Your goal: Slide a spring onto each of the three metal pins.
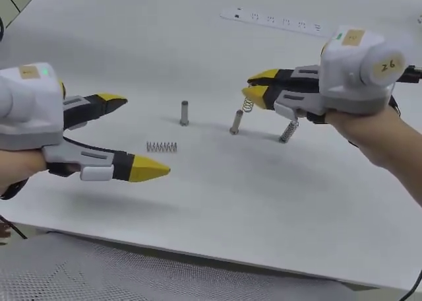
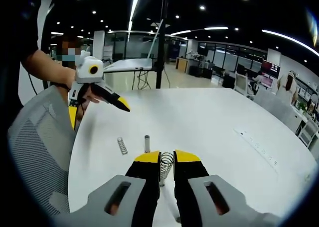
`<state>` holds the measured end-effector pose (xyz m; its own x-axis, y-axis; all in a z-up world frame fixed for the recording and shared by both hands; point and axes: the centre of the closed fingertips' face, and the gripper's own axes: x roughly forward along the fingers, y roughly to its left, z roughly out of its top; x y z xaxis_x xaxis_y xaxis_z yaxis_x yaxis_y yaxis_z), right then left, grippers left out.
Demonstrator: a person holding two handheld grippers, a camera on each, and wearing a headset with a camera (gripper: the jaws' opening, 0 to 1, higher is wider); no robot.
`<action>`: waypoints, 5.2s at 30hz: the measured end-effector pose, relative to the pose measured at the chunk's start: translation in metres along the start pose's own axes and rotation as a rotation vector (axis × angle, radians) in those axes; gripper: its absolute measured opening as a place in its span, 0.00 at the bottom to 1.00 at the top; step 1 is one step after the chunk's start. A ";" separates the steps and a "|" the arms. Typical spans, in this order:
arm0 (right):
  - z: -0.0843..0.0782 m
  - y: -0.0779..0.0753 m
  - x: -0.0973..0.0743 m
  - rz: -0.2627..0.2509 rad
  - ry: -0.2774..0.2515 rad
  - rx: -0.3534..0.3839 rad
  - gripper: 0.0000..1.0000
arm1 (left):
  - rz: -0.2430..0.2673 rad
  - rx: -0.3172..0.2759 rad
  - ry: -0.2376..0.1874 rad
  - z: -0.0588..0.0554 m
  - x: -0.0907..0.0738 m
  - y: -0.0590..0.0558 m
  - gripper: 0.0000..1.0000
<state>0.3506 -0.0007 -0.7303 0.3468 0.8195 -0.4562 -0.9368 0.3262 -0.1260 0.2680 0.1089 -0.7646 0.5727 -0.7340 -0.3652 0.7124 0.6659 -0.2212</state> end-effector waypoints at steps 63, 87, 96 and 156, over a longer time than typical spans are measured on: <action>-0.019 0.002 0.023 -0.002 0.056 0.036 0.07 | 0.019 -0.013 -0.006 -0.001 -0.005 0.004 0.96; -0.051 0.008 0.039 0.013 0.145 0.007 0.07 | 0.032 -0.020 -0.010 -0.002 -0.005 0.007 0.95; -0.062 0.012 0.041 0.023 0.173 0.008 0.08 | 0.032 -0.020 -0.011 -0.003 -0.005 0.005 0.94; -0.029 0.037 0.010 0.040 0.064 0.102 0.26 | 0.028 -0.026 -0.020 0.003 -0.006 0.003 0.96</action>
<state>0.3180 0.0055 -0.7650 0.3027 0.8023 -0.5145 -0.9392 0.3429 -0.0180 0.2679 0.1149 -0.7604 0.6003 -0.7173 -0.3537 0.6852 0.6893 -0.2351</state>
